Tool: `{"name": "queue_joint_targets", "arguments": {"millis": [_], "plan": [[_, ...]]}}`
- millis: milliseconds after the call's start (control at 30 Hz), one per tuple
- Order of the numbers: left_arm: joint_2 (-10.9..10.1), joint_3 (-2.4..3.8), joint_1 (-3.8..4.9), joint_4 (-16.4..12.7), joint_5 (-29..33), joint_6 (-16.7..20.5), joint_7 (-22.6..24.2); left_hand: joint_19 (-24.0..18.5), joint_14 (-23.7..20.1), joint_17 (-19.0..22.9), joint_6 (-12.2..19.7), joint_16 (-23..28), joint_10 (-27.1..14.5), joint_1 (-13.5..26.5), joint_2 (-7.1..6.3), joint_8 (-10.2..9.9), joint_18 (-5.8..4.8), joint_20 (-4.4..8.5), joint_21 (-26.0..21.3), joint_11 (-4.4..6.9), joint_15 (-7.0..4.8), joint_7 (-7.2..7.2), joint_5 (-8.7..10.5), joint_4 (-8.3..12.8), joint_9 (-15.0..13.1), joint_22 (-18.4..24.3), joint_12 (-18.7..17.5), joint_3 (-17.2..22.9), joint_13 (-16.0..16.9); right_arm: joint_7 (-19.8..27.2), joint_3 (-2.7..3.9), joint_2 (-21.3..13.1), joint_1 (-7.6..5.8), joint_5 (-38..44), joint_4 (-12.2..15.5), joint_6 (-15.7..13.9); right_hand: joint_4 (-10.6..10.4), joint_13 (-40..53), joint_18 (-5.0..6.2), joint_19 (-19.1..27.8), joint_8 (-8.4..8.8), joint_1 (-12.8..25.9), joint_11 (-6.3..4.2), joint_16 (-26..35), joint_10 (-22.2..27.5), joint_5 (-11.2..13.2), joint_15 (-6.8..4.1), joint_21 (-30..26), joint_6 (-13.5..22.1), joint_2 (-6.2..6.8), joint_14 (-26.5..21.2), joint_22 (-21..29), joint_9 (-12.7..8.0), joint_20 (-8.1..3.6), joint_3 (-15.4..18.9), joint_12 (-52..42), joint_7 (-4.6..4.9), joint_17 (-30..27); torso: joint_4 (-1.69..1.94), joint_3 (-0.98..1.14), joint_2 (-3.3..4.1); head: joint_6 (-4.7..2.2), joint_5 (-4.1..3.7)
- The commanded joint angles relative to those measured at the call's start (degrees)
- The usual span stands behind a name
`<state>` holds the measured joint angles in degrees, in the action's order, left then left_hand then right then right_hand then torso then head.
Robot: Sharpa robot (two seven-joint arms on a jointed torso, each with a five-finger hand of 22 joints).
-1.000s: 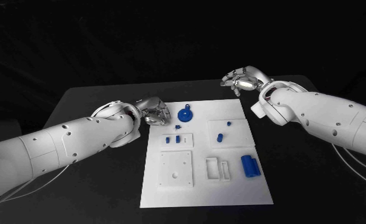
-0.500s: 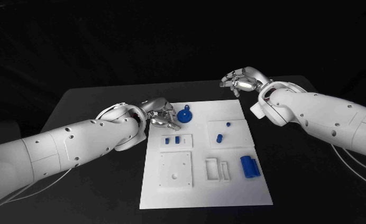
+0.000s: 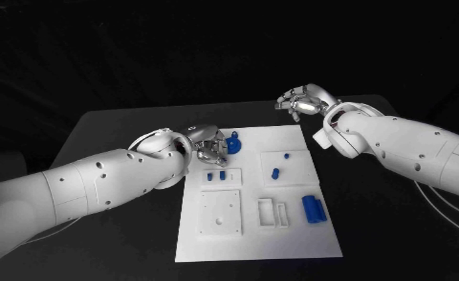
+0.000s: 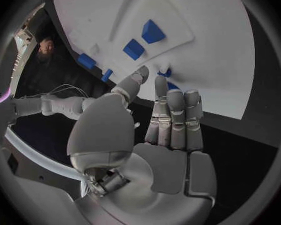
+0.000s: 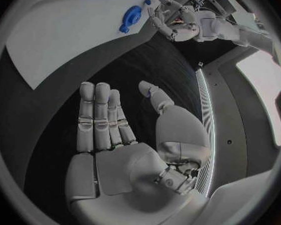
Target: Assemble the parts on the task board
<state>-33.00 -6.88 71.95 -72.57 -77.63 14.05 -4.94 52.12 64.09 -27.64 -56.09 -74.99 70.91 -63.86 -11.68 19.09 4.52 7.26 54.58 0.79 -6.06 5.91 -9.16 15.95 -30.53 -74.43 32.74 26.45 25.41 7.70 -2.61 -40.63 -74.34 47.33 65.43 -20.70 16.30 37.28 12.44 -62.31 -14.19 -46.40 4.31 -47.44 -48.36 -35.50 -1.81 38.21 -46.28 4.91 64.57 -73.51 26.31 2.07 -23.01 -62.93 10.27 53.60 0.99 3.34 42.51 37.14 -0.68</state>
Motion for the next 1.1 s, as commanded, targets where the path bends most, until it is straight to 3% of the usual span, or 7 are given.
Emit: {"name": "queue_joint_targets", "arguments": {"millis": [33, 1100], "plan": [[0.41, 0.02, 0.01, 0.40, -2.74, -1.11, -2.66, 0.40, 0.02, -0.07, -0.50, -0.32, -3.86, -0.41, -0.01, -0.33, -1.08, 4.10, 0.13, -0.97, 0.03, 0.20, 0.18, -0.23, -0.11, -0.11, 0.41, 0.54, 0.13, 0.18, 0.04, 0.05, 0.02, -0.07, -0.02, 0.55, 0.07, -0.05, 2.56, -0.15, -0.32, -0.60, 0.03, -0.35, 0.35, 0.19, 0.13, -0.27, 0.01, -0.09, -0.40, -0.06, -0.06, 0.14, -0.08, -0.37, 0.37, -0.06, -0.04, -0.01, 0.01, -0.04, 0.04], [2.42, -0.01, -0.16, 3.03, -3.79, -6.15, -4.82, 0.49, 0.06, -0.09, -2.31, -0.48, -4.16, -0.42, 3.34, 0.21, -1.24, 4.34, 0.11, -0.54, -0.35, -0.44, -0.84, -0.88, -0.73, -0.50, 2.59, 2.50, 0.91, 0.29, 0.04, 0.21, 0.08, -0.11, -0.15, 0.66, 0.01, -0.12, 2.56, -0.20, -0.36, -0.49, 0.03, -0.39, 0.35, 0.14, 0.13, -0.32, -0.01, -0.12, -0.38, -0.14, -0.08, 0.17, 0.03, -0.43, 0.37, -0.07, 0.03, -0.04, 0.00, 0.39, -0.23]]}}
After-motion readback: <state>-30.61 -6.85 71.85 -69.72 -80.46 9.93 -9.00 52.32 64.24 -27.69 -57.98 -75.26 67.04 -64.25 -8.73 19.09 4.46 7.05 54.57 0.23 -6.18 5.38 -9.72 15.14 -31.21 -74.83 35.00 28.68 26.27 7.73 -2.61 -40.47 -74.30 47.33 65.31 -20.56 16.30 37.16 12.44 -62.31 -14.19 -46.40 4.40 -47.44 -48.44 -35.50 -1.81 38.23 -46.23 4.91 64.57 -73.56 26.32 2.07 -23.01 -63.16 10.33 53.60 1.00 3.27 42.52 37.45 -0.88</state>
